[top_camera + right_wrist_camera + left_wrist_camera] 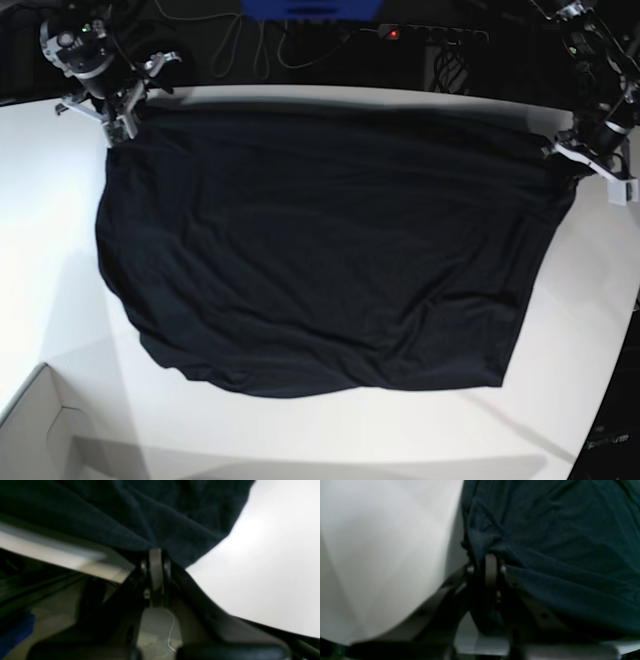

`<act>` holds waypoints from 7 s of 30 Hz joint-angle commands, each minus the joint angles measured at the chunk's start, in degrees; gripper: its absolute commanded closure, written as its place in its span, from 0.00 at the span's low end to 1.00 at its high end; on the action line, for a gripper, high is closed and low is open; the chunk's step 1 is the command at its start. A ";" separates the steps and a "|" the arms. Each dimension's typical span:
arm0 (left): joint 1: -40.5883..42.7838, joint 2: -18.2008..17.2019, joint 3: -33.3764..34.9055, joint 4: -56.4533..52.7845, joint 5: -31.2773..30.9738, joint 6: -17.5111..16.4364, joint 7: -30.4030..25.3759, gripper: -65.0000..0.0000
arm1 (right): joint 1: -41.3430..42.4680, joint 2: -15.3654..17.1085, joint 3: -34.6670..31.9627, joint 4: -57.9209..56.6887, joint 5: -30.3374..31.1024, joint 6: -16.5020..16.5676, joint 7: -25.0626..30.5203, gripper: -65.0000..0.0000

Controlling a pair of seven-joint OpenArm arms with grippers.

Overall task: Layout the t-shirt on the table in an organized manner, then fold the t-shirt properly
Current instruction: 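Pull the shirt edge with both grippers to straighten it, then release the shirt with the left gripper and regrasp its side edge, then hold the shirt edge with both grippers and lift it slightly, then pull the shirt edge with both grippers apart to flatten it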

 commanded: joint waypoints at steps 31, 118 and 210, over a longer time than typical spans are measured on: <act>0.05 -3.00 -2.23 -8.21 -1.15 -0.50 -0.73 1.00 | -3.19 1.55 0.48 5.20 0.29 -0.29 1.03 1.00; -17.53 -7.57 3.57 -11.90 6.85 -0.50 -0.64 0.53 | 18.96 4.27 5.31 -10.54 4.69 -0.29 -5.83 0.58; -7.59 -6.16 2.78 -16.12 4.04 -0.59 -9.08 1.00 | 5.24 -0.48 9.80 -7.29 4.69 -0.29 -0.64 1.00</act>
